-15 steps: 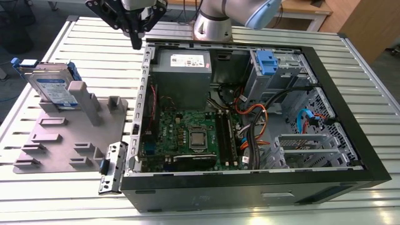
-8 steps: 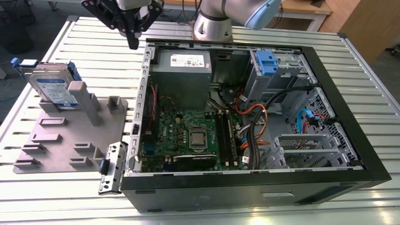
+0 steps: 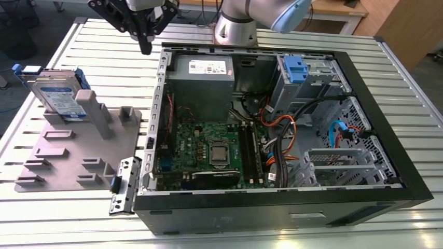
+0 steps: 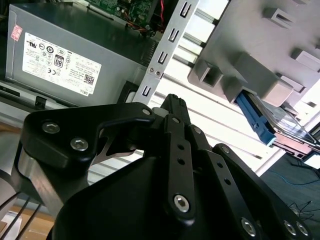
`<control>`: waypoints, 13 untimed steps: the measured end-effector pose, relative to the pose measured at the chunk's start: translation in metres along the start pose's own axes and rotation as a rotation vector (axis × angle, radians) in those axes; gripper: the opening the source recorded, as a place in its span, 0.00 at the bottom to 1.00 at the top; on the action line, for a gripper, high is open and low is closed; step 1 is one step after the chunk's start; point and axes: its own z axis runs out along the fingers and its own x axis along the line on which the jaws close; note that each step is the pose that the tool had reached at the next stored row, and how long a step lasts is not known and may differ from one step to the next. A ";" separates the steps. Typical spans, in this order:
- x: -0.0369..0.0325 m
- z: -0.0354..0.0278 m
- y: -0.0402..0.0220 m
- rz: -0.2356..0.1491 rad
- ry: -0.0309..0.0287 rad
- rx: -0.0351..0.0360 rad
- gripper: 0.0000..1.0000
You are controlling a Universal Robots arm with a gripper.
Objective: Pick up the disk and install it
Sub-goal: 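Reach for the disk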
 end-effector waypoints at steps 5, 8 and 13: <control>0.0011 0.0000 -0.0001 0.000 0.0000 0.0000 0.11; 0.0026 -0.0001 -0.0002 0.000 0.0000 0.0000 0.11; 0.0066 -0.0002 -0.0005 0.000 0.0000 0.0000 0.11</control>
